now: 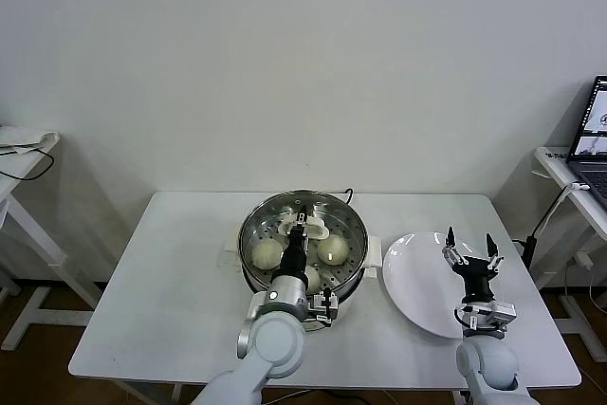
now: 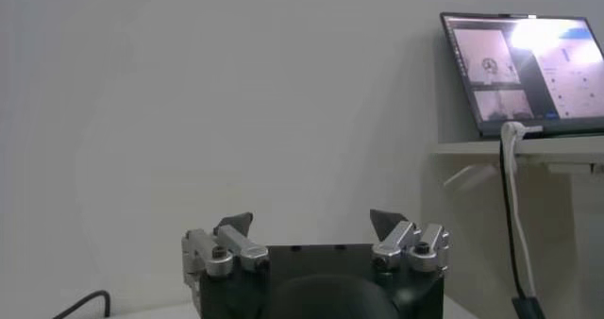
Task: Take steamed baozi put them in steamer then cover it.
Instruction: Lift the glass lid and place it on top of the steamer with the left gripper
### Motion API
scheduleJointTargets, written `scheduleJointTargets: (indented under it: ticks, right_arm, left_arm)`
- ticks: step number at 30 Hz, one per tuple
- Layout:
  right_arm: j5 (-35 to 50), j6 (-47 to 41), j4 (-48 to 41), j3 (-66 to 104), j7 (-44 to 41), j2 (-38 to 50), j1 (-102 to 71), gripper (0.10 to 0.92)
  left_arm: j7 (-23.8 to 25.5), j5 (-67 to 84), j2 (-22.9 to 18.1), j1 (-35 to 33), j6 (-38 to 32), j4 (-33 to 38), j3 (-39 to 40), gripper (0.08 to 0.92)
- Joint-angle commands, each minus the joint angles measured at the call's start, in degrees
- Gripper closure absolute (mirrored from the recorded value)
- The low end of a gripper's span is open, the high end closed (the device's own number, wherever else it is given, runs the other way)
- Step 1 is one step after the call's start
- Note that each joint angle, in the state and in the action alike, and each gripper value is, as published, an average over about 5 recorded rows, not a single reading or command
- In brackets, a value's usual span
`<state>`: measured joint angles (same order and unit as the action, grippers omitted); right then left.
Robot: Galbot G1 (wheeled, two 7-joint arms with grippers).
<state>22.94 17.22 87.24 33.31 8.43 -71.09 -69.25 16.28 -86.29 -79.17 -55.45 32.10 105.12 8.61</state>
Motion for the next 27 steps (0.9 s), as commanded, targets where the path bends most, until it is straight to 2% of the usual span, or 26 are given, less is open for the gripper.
scheduleJointTargets:
  ticks: [1,7,10,20,23,27]
  right_arm:
    - [-0.1,0.1,0.1,0.0,0.0,0.0,0.1,0.203]
    - [-0.3,0.1,0.0,-0.1,0.0,-0.2,-0.1,0.203]
    - [-0.5,0.1,0.0,-0.2,0.0,-0.3,-0.2,0.203]
    - [-0.9,0.1,0.3,-0.6,0.1,-0.6,0.0,0.203]
    - [-1.0,0.0,0.4,-0.7,0.3,-0.8,0.1,0.203]
    - [-1.3,0.0,0.3,-0.6,0.5,-0.7,0.4,0.203]
  left_arm:
    - [0.2,0.0,-0.1,-0.3,-0.2,-0.3,-0.4,0.804]
    - [0.0,0.1,0.0,-0.7,-0.4,0.2,-0.8,0.795]
    - [-0.1,0.1,0.1,-0.9,-0.4,0.8,-0.9,0.737]
    - [0.4,1.9,2.1,-3.1,0.0,6.6,-1.4,0.451]
    - [0.7,3.8,3.3,-4.1,0.2,9.3,-2.0,0.408]
    - [0.9,6.8,5.4,-5.6,0.4,12.6,-2.4,0.392]
